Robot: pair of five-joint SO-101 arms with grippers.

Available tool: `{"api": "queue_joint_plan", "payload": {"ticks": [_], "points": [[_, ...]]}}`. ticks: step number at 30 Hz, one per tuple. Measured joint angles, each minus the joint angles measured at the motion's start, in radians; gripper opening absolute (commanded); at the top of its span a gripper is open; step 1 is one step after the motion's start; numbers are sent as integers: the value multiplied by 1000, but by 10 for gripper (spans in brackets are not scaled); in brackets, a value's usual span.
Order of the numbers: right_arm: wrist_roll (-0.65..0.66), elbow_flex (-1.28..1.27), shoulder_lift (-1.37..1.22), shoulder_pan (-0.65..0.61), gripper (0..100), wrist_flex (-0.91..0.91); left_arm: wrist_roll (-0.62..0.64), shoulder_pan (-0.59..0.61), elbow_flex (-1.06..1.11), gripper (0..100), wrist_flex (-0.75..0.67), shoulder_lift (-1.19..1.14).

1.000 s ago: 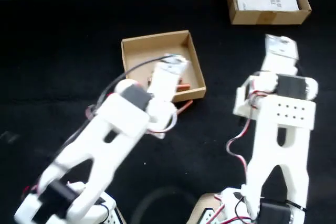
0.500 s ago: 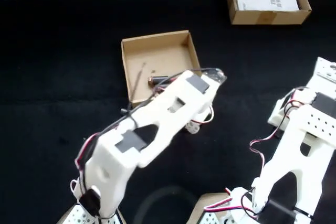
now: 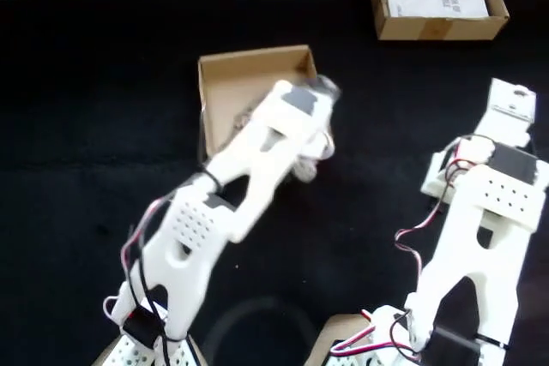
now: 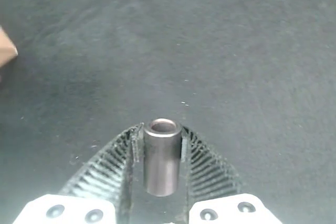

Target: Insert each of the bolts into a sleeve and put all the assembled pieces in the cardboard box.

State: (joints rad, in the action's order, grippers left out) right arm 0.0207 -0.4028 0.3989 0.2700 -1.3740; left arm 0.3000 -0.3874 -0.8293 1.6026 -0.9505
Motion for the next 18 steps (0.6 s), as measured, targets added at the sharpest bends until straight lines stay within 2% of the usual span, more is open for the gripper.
{"api": "queue_joint_plan", "payload": {"ticks": [4,8,14,18], "points": [[0,-2,0,-48,8,17,28,141,-75,9,20,-2],[0,-44,0,-72,8,74,32,218,-133,9,103,-5],[0,-84,0,-117,8,106,107,218,-138,10,146,92],[0,-84,0,-129,8,106,115,152,-95,28,152,180]]}}
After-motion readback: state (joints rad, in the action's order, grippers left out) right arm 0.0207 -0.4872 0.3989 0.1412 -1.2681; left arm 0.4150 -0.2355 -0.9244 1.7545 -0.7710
